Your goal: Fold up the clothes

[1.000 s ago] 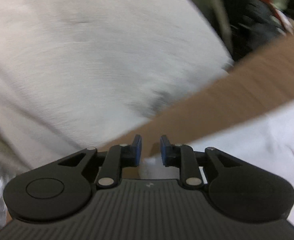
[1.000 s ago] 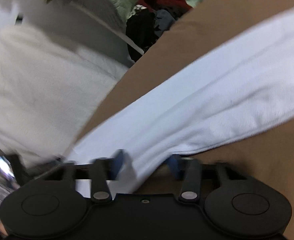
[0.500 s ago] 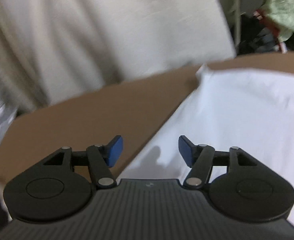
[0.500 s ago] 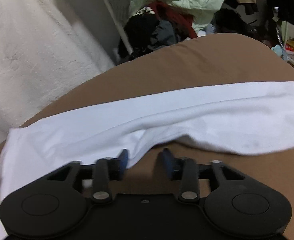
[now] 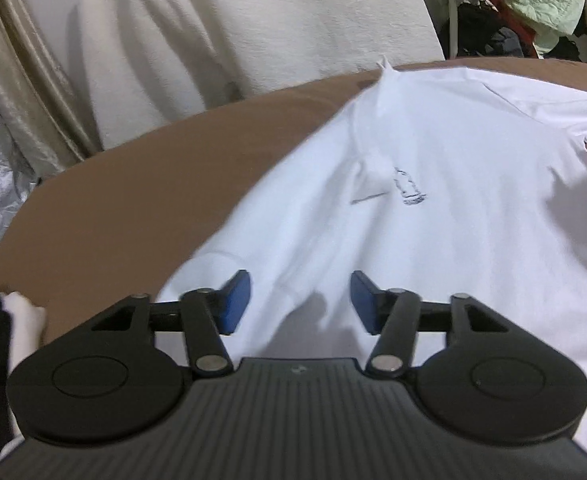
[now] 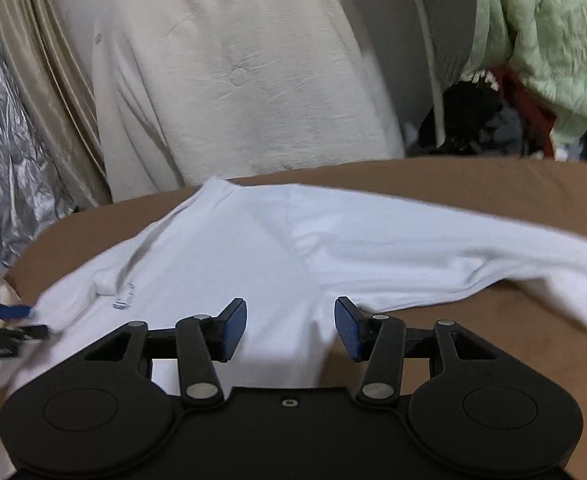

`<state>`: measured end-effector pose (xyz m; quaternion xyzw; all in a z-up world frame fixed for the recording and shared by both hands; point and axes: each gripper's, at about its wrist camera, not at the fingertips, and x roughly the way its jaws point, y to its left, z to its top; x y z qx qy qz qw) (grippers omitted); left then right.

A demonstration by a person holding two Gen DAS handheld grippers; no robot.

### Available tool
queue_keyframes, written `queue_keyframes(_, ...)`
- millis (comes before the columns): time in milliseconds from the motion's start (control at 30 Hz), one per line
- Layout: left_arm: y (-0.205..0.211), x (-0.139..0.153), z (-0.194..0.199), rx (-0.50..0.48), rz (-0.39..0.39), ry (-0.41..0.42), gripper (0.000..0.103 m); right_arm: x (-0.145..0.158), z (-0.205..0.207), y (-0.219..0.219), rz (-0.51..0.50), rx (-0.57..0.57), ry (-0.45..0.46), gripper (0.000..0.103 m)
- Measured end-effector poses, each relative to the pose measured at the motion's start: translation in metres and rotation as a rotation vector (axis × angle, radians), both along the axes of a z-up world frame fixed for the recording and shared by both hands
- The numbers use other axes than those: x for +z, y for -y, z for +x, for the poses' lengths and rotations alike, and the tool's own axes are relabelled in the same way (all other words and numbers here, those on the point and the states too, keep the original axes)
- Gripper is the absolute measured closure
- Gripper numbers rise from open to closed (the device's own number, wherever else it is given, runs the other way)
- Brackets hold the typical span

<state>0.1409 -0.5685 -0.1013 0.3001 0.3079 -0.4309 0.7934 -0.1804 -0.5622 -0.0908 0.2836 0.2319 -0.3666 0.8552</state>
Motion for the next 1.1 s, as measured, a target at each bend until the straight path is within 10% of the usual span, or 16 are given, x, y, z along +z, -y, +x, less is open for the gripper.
queue_keyframes(167,0.037,-0.024,0.01,0.008,0.078,0.051,0.07,-0.01,0.028,-0.012,0.015,0.066,-0.002,0.044)
queue_keyframes(367,0.058,-0.034,0.024,0.004,0.085,0.114,0.05,-0.016,0.063,-0.022,-0.1,0.17,-0.056,0.039)
queue_keyframes(400,0.058,-0.034,0.028,-0.001,0.077,0.102,0.06,-0.017,0.067,-0.021,-0.089,0.176,-0.054,0.039)
queue_keyframes(433,0.059,-0.034,0.031,-0.004,0.069,0.09,0.095,-0.018,0.071,-0.02,-0.084,0.189,-0.041,0.039)
queue_keyframes(467,0.059,-0.032,0.037,0.005,0.063,0.062,0.098,-0.019,0.074,-0.02,-0.083,0.202,-0.032,0.039)
queue_keyframes(800,0.061,-0.008,0.074,0.117,0.003,0.163,0.099,-0.045,0.088,0.003,-0.003,0.237,-0.043,0.039)
queue_keyframes(1100,0.111,-0.014,0.123,0.185,0.12,0.15,0.099,-0.055,0.088,0.008,0.054,0.228,-0.029,0.038)
